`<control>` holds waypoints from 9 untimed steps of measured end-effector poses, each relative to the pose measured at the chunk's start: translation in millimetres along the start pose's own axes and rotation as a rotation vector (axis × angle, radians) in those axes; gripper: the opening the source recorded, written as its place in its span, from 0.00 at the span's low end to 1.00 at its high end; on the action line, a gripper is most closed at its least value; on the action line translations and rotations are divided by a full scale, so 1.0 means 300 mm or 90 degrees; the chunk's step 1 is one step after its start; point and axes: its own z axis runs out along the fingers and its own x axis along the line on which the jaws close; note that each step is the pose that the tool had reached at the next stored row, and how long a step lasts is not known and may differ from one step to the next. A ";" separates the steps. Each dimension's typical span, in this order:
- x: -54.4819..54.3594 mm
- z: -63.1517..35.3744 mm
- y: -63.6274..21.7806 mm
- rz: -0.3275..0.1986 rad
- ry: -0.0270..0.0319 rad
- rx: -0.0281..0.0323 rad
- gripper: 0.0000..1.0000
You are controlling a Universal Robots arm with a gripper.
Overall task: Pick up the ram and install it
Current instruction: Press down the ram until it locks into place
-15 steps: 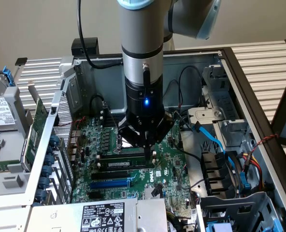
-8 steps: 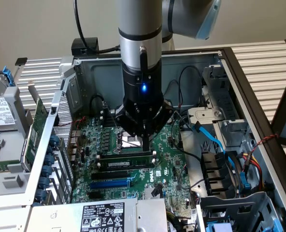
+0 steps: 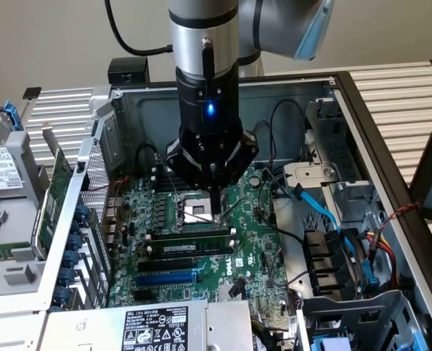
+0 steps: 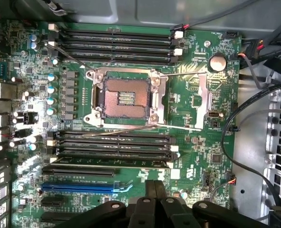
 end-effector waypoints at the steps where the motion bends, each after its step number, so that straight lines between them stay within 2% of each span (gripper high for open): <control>1: 0.004 -0.002 0.000 0.000 -0.0027 -0.0001 0.11; 3: 0.012 -0.004 0.001 0.000 -0.0081 0.0000 0.11; 5: 0.021 -0.004 0.001 0.001 -0.0117 0.0001 0.11; 9: 0.025 -0.004 0.001 0.003 -0.0122 0.0002 0.11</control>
